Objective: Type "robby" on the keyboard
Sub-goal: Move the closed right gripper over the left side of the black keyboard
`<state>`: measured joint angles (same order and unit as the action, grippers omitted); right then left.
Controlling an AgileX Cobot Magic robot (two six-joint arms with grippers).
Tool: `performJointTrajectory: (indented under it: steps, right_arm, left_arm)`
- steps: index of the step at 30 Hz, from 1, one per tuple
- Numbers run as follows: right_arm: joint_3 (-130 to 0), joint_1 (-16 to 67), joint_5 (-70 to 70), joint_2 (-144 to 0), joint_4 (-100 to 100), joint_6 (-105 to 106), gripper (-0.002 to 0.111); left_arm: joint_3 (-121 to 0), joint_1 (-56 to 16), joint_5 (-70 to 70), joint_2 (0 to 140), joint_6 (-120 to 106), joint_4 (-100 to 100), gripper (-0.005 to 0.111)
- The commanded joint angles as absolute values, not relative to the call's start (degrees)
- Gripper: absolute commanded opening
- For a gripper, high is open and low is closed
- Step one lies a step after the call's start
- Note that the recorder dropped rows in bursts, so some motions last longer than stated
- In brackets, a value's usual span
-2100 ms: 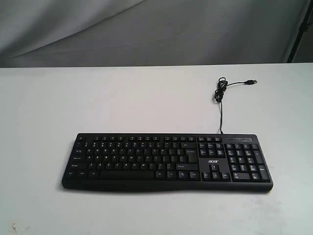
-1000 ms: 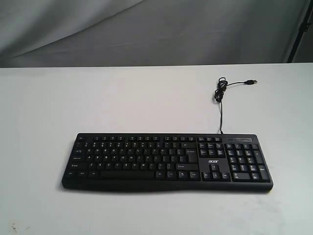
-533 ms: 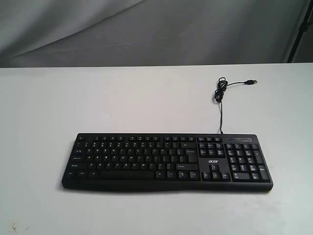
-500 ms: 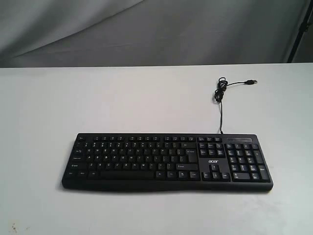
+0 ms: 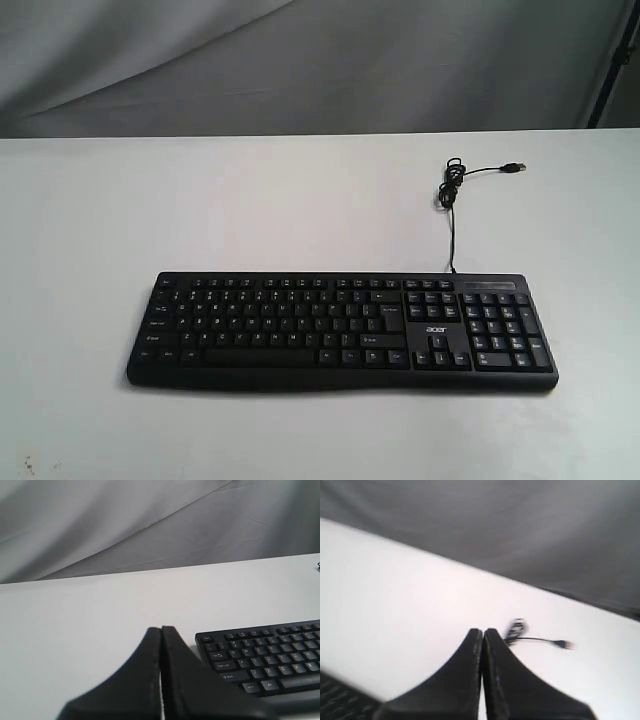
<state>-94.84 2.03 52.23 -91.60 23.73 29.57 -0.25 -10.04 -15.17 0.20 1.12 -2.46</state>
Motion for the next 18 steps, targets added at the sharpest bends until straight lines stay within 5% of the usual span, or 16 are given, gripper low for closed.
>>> performJointTrajectory:
  steps: [1,18]
  right_arm:
    - [-101.04,-2.96,69.95,-96.92,45.19,46.03,0.0]
    - [-94.6,27.52,55.39,-113.78,32.42,63.53,0.0]
  left_arm:
    - [0.0,-10.36,-14.84,0.0,1.28,-2.74,0.0]
    - [0.0,-10.36,-14.84,0.0,1.28,-2.74,0.0]
